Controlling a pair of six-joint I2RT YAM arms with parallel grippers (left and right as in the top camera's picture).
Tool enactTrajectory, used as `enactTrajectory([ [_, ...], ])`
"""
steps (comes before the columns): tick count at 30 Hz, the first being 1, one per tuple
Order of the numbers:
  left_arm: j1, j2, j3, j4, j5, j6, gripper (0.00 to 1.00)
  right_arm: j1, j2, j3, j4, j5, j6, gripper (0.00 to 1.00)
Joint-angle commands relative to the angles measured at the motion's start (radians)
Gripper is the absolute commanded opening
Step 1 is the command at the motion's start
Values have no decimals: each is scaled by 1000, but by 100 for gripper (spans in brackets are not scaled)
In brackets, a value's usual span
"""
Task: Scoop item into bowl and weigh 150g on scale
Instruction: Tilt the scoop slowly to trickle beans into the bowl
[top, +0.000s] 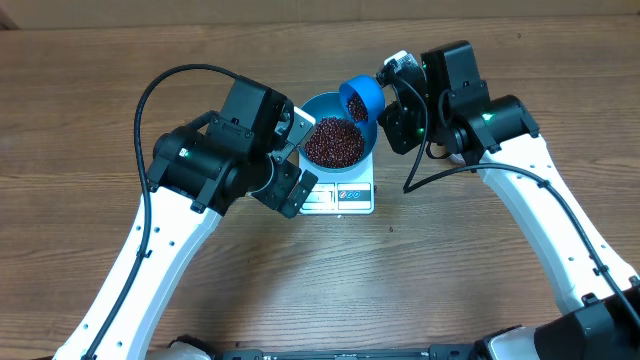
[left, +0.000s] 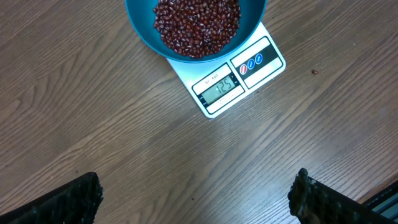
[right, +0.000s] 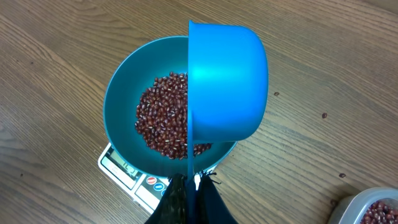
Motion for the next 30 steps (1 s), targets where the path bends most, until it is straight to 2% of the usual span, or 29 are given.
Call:
enactTrajectory([
  [1,4,-3,-2,0,11,16,100,6,-23,32,2,-11,-4,4],
  [11,4,-3,-2,0,11,16,100,9,-23,32,10,-65,29,4],
  [16,4,-3,-2,0,11,16,100,38,-22,31,21,34,10,4],
  [21,4,-3,-2,0,11,16,100,48,-23,31,14,-33,45,4],
  [24,4,-3,-2,0,11,16,100,50,-22,31,15,23,50,4],
  [30,4,-3,-2,0,11,16,100,51,-22,31,7,18,53,4],
])
